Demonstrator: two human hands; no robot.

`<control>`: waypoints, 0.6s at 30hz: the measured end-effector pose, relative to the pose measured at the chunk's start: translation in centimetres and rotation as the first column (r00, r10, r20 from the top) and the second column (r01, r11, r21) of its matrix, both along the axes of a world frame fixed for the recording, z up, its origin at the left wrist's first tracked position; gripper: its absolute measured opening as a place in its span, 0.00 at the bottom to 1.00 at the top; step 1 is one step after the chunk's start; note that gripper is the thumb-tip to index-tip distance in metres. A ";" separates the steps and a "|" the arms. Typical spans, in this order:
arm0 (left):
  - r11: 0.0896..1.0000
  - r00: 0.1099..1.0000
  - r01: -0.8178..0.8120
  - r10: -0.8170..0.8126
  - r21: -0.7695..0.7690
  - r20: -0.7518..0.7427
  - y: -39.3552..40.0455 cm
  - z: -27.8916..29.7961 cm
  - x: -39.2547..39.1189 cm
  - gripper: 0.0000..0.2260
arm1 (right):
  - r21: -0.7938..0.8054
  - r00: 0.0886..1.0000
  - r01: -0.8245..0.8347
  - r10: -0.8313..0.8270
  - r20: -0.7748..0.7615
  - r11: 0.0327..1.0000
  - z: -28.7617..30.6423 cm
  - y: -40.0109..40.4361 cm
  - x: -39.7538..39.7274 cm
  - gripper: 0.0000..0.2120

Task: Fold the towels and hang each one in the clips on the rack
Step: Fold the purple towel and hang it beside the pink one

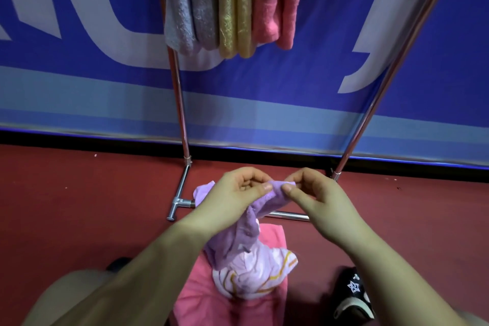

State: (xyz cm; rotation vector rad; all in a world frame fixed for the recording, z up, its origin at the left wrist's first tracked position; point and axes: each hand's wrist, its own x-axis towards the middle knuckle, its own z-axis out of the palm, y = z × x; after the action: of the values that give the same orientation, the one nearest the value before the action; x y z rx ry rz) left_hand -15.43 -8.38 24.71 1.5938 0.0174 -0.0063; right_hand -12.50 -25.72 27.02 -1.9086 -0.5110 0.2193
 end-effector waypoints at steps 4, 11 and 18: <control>0.977 0.994 0.105 -0.102 0.188 -0.028 0.5 -0.7 0.4 0.05 | -0.033 0.997 0.058 -0.056 0.052 0.998 -0.2 -0.4 1.2 0.06; 0.895 0.998 0.030 -0.002 0.445 -0.063 3.7 -1.9 0.7 0.11 | 0.092 0.935 0.350 -0.354 0.032 0.932 0.4 -2.4 3.6 0.10; 0.938 0.988 -0.152 0.146 0.312 0.042 5.0 -0.8 0.6 0.06 | 0.066 0.877 0.468 -0.472 0.091 0.881 1.3 -3.4 3.5 0.06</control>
State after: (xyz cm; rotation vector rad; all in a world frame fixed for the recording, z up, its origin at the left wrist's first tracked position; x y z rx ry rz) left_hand -14.88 -3.35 23.91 1.9088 0.1315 0.1352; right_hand -8.97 -29.10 28.30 -1.9474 -0.1035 -0.2107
